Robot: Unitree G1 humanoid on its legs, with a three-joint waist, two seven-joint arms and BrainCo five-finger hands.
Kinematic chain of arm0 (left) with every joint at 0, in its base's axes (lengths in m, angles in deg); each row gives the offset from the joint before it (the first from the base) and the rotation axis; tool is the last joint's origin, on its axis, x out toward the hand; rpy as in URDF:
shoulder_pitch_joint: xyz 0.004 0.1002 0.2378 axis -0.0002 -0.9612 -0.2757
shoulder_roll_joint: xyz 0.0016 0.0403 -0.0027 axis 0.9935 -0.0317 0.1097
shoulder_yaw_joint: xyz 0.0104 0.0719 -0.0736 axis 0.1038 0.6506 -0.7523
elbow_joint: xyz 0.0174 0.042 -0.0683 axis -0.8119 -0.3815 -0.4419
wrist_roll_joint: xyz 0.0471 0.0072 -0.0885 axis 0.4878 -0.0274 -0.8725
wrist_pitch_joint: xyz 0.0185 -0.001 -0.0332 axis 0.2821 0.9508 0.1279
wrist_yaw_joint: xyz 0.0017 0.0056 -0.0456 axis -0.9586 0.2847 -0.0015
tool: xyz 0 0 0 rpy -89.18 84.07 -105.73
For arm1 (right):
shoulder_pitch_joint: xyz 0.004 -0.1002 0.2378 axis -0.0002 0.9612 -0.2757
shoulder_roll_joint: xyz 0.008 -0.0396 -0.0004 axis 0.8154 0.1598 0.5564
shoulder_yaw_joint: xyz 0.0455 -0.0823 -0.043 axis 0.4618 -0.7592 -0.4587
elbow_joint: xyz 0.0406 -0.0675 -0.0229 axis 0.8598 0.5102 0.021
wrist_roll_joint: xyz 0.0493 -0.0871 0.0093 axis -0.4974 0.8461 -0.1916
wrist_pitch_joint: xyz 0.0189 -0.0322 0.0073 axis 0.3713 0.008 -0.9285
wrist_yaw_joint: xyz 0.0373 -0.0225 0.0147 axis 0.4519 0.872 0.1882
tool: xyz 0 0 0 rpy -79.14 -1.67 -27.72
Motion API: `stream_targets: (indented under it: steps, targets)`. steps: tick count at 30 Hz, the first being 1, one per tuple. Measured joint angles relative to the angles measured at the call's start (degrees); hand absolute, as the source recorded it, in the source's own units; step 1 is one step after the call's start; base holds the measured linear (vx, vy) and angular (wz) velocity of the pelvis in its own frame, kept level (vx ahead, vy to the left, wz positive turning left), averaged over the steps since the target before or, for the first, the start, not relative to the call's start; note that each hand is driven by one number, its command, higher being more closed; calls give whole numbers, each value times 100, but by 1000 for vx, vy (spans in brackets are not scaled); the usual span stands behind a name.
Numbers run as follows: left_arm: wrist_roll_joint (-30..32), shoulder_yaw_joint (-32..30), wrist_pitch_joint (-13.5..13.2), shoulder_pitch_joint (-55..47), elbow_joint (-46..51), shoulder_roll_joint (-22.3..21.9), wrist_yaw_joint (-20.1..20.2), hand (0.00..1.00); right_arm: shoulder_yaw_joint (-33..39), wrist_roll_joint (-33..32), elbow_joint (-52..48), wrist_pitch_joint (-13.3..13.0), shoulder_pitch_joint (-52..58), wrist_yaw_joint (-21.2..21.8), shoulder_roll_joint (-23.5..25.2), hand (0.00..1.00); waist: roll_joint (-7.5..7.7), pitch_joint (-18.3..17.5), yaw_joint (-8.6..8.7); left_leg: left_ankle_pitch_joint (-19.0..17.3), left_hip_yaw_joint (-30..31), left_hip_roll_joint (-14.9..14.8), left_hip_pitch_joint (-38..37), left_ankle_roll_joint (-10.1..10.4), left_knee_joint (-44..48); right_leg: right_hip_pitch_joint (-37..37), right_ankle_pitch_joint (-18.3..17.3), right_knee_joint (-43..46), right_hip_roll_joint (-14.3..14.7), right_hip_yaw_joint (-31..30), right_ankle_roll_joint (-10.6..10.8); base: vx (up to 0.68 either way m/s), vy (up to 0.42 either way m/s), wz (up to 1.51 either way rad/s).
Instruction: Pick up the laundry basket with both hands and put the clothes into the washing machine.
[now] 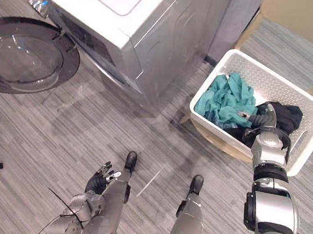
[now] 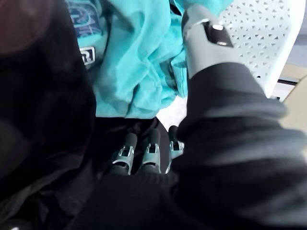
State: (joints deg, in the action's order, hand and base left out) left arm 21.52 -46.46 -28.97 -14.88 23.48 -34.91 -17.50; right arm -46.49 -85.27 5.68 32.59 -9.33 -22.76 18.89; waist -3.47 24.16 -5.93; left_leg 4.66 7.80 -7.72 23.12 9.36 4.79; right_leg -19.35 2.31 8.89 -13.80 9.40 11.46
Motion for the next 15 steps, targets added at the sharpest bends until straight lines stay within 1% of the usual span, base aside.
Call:
stream_targets:
  steps: [2,3,6,7,9,10,13,14,15]
  targets:
    - [-43,6,1,2,18,-2,-7,0,-4,-10,96,1,-143,-51,-2,0,45,46,-76,1,2,0,134,0,35,-114,25,-4,4,-3,-15,0,0,0]
    - [-50,4,-3,9,40,-1,-16,0,-6,-22,169,-3,-202,-77,-1,0,60,129,-119,0,14,1,171,-1,89,-117,26,-3,5,5,-16,0,-20,8]
    - [-55,-10,-53,11,124,4,-83,0,-13,-52,337,-3,-333,-99,2,0,78,149,-136,-12,151,7,512,-4,245,-285,36,-3,21,138,-22,-2,-16,16]
    - [-62,-14,-92,18,164,3,-101,0,-13,-71,454,-10,-433,-112,2,0,107,175,-153,-16,194,3,665,0,317,-381,50,-5,40,162,-27,3,-5,8]
    - [-62,-54,-122,74,197,12,-114,0,-12,-121,635,-20,-564,-192,-14,0,153,243,-255,-62,245,-10,846,11,433,-476,85,-36,75,185,-37,0,-4,2]
    - [-61,-53,-129,73,225,11,-116,0,-12,-129,676,-23,-586,-208,-17,0,163,250,-276,-79,262,-11,901,9,478,-498,88,-42,81,201,-38,0,2,7]
    - [-68,-51,-211,73,284,6,-121,0,-12,-318,841,-28,-695,-247,-96,0,169,259,-342,-261,401,-11,1255,0,868,-528,134,-148,144,341,-36,10,26,10]
    - [-100,-50,-222,73,392,7,-125,0,-17,-352,894,-28,-745,-304,-180,0,177,263,-423,-337,442,-11,1418,-2,1034,-586,166,-188,172,355,-30,5,44,-3]
    - [-106,-50,-243,68,463,-2,-130,0,-19,-356,894,-34,-787,-339,-268,0,184,286,-453,-394,464,-12,1564,-19,1170,-630,200,-243,193,375,-21,3,59,-3]
